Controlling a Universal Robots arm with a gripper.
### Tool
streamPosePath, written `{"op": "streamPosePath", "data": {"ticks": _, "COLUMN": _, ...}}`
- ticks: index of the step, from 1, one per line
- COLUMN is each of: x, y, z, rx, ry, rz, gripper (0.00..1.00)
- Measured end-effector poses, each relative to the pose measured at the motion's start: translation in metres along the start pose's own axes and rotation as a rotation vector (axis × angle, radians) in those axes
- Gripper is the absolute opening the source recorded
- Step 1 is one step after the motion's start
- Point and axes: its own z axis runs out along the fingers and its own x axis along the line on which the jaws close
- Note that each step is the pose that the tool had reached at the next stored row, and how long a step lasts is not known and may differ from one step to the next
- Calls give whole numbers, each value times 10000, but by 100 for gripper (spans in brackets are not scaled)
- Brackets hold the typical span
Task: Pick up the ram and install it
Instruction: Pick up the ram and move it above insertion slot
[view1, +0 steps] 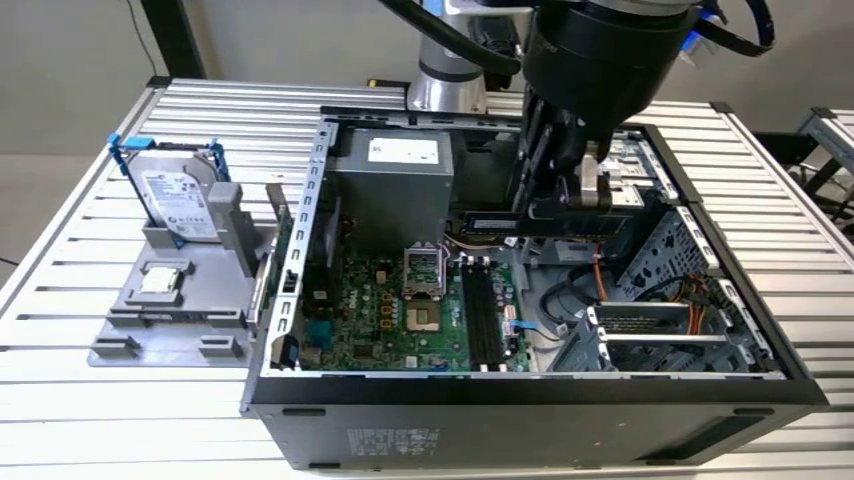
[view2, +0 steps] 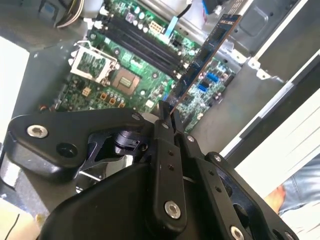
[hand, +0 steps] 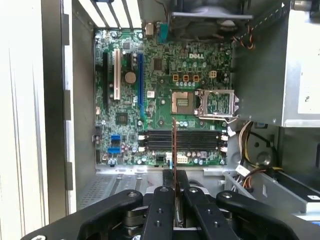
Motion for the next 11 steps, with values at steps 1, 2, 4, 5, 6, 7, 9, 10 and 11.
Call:
{"op": "streamPosePath", "data": {"ticks": 1, "x": 0, "y": -4, "z": 0, "rx": -1, "ry": 0, "rz": 0, "gripper": 0}}
{"op": "streamPosePath", "data": {"ticks": 2, "x": 0, "y": -4, "z": 0, "rx": 0, "ry": 0, "rz": 1, "gripper": 0}}
{"op": "streamPosePath", "data": {"ticks": 4, "x": 0, "y": -4, "z": 0, "rx": 0, "ry": 0, "rz": 2, "gripper": 0}}
{"op": "streamPosePath", "data": {"ticks": 5, "x": -2, "y": -5, "z": 0, "rx": 0, "ry": -1, "rz": 2, "gripper": 0}}
{"op": "streamPosePath", "data": {"ticks": 6, "x": -25, "y": -5, "z": 1, "rx": 0, "ry": 0, "rz": 3, "gripper": 0}}
{"op": "streamPosePath", "data": {"ticks": 7, "x": -58, "y": -5, "z": 2, "rx": 0, "ry": 1, "rz": 2, "gripper": 0}}
{"op": "streamPosePath", "data": {"ticks": 9, "x": -137, "y": -3, "z": 5, "rx": 0, "ry": 0, "rz": 2, "gripper": 0}}
{"op": "streamPosePath", "data": {"ticks": 10, "x": -181, "y": -2, "z": 6, "rx": 0, "ry": 2, "rz": 3, "gripper": 0}}
{"op": "streamPosePath", "data": {"ticks": 11, "x": -229, "y": -1, "z": 9, "rx": 0, "ry": 0, "rz": 3, "gripper": 0}}
